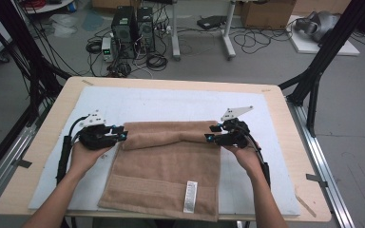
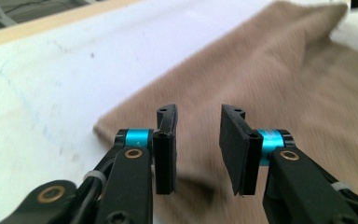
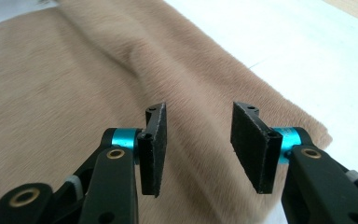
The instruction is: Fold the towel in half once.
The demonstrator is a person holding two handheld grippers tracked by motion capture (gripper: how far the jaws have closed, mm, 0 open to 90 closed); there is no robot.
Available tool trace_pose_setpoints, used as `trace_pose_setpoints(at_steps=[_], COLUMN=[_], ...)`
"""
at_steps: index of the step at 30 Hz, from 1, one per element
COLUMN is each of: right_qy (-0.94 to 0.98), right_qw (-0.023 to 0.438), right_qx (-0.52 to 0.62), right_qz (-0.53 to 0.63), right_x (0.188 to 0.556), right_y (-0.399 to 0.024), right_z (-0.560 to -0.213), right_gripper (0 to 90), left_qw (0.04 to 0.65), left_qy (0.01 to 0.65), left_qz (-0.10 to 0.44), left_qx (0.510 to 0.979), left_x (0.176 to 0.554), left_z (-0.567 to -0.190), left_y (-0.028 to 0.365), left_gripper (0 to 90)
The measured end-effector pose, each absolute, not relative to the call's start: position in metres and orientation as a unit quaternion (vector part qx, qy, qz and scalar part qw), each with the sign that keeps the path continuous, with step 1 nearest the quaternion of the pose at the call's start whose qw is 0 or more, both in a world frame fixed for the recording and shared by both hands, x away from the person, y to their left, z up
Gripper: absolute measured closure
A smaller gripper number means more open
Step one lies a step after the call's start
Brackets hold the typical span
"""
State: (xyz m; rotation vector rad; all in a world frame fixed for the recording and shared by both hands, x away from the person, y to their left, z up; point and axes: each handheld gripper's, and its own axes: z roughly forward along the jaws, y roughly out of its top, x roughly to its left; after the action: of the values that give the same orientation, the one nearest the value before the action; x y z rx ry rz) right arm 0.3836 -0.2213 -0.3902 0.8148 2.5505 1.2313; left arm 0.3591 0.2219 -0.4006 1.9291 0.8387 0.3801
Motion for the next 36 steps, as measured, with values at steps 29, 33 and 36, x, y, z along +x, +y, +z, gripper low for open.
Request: trace_pose_setpoints(at_steps=[29,33,36], right_qy=[0.874,0.894,0.894], right_qw=[0.14,0.122,0.116], right_qx=[0.302,0.293,0.295], right_qz=[0.355,0.315,0.317], right_x=[0.413,0.417,0.418], right_y=[-0.238,-0.225,-0.224], right_z=[-0.407,-0.425,-0.431], right_gripper=[68.9,68.7,69.5], left_qw=[0.428,0.39,0.374], left_qy=[0.362,0.355,0.345], left_qz=[0.17,0.146,0.146], left_qx=[0.811,0.837,0.848], left_x=[0.39,0.396,0.396], left_z=[-0.416,-0.432,-0.438], left_y=[0.212,0.207,0.201], left_gripper=[73.5,73.5,73.3])
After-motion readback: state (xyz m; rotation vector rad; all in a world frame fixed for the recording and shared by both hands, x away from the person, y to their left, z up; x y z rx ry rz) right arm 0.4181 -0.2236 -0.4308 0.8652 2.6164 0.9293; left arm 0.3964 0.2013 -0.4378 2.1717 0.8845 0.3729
